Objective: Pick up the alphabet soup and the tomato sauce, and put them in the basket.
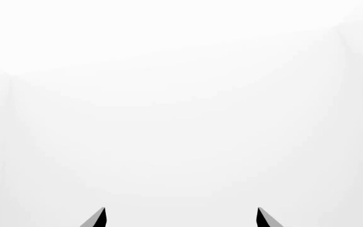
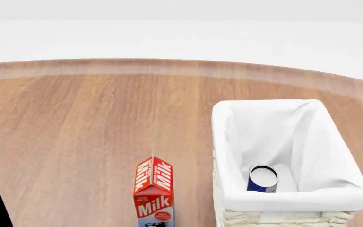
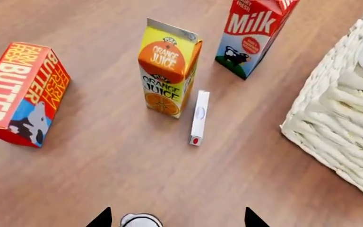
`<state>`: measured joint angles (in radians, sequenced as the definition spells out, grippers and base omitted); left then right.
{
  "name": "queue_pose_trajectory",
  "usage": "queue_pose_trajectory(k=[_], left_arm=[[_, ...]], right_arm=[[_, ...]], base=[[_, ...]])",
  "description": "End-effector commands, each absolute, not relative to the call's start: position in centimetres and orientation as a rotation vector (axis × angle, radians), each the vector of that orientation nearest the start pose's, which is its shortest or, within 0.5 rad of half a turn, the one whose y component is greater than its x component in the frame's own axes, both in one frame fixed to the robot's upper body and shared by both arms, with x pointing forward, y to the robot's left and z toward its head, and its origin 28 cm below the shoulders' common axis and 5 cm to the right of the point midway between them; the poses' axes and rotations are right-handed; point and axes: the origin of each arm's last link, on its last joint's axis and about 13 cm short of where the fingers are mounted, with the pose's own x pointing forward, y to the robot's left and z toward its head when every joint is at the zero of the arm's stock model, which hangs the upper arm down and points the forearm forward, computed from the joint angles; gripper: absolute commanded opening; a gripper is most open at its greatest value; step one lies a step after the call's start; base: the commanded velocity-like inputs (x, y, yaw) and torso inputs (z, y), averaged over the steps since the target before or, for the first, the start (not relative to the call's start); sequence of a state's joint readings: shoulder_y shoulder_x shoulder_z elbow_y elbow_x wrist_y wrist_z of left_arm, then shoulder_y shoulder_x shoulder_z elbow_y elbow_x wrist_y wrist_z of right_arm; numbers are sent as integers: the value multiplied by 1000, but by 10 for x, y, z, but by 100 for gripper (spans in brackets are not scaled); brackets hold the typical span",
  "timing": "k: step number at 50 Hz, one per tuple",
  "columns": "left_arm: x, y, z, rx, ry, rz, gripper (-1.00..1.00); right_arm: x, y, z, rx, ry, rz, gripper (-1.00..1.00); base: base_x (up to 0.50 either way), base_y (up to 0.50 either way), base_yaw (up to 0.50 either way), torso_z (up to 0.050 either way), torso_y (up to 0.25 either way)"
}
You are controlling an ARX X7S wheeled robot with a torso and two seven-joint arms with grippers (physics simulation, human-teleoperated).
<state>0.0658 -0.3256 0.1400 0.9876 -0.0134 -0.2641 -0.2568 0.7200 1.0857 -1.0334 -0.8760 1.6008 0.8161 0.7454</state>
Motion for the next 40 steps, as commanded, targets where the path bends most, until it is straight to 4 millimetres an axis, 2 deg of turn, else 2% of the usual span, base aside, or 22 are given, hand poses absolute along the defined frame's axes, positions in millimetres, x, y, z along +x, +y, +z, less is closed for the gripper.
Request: queue_pose_trajectory(k=[1,4,7,9,10,11,15,16,17,18,20,21,23,30,40], left_arm=[[148,213,177,157,-649,-17,100],[148,213,177,158,-650,-18,100],[149,212,176,158,-648,-20,100],[149,212,175,156,-648,-20,100],[149,213,175,158,-648,-19,100],[149,213,175,158,-648,-19,100],[148,213,175,157,-646,-19,100],[148,213,175,157,-646,-18,100],[148,213,175,158,-647,-18,100],[148,213,175,157,-647,-19,100],[148,213,175,158,-647,-19,100],[148,213,175,157,-648,-19,100],[148,213,175,156,-648,-18,100],[147,213,175,155,-647,-18,100],[148,213,176,156,-646,-18,100]], right_arm=[[115,-129,147,-353,765,656,100],[115,-130,139,-353,765,653,100],[116,-131,147,-349,768,651,100],[116,-132,144,-350,773,648,100],[115,-132,133,-347,777,648,100],[116,-133,139,-346,777,649,100],[114,-130,130,-335,777,668,100],[114,-130,137,-339,779,678,100],[111,-127,129,-346,779,699,100],[110,-126,136,-343,777,709,100],[109,-125,128,-353,768,706,100],[109,-124,134,-352,769,710,100],[110,-124,126,-350,764,705,100],[108,-120,121,-429,717,680,100],[110,-116,115,-436,684,670,100]], base=[[0,0,0,0,0],[0,0,0,0,0],[0,0,0,0,0],[0,0,0,0,0],[0,0,0,0,0],[0,0,0,0,0],[0,0,0,0,0],[0,0,0,0,0],[0,0,0,0,0],[0,0,0,0,0],[0,0,0,0,0],[0,0,0,0,0],[0,0,0,0,0],[0,0,0,0,0],[0,0,0,0,0]])
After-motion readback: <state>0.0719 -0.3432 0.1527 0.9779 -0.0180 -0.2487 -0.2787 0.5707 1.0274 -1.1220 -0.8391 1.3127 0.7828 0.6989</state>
